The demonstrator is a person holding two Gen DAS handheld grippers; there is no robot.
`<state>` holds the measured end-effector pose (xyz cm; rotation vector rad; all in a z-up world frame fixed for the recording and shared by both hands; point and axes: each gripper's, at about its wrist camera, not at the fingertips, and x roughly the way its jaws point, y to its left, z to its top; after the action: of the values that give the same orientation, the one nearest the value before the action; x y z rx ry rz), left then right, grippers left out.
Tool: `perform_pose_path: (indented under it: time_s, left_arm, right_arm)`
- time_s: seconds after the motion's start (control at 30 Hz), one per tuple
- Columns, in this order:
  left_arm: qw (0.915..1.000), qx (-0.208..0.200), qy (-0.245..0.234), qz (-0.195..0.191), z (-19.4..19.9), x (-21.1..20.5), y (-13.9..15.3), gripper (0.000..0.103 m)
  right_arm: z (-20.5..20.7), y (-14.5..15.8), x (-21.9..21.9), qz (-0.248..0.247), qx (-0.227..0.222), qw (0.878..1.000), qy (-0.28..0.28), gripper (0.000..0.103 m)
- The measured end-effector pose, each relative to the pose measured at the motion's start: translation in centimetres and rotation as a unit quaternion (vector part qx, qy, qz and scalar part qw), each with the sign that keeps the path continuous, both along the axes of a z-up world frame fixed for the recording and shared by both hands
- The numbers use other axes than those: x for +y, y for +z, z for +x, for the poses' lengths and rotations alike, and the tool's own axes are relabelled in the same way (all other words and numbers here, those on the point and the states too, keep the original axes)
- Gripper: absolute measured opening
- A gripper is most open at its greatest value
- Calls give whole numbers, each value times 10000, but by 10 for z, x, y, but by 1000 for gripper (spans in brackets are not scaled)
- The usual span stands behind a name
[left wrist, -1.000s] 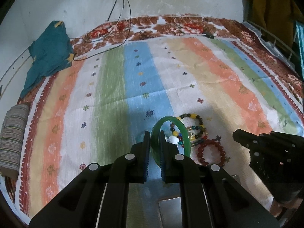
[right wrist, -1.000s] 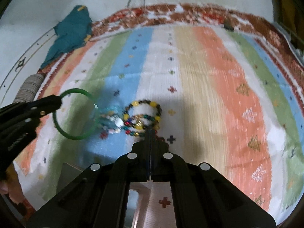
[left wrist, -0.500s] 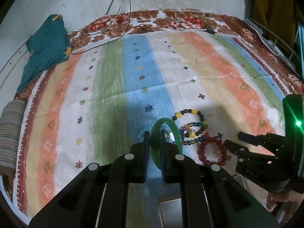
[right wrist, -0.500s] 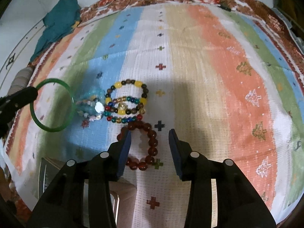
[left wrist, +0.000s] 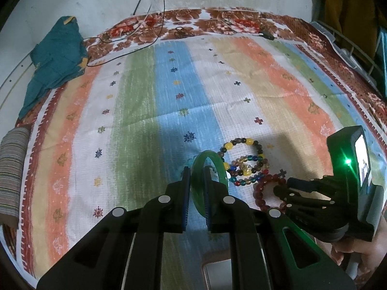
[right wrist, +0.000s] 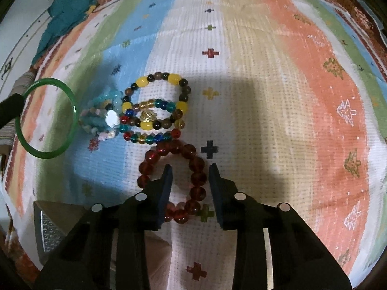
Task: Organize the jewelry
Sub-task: 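Carry the green bangle with left tool while right tool carries red bracelet toward tin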
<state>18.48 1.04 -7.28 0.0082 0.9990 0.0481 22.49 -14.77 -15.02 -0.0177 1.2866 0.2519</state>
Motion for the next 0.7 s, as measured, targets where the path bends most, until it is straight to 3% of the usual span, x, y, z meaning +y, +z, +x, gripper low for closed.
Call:
perform_pose_path:
  time_s: [0.13,0.37,0.7]
  left_arm:
    - [10000,28,-8,-3,1,-1,-2,10]
    - [10000,46,-20,8,2,-2,-3,10]
    - [9997,-173,-43,-138,-14,-5,14,10]
  right_arm:
    - [3,-2,-3,-15,28,10000,-37,16]
    - [3,-1,-8,77,-53,9999,-67,14]
    - [-26,55,-3,319,-934,9951,62,14]
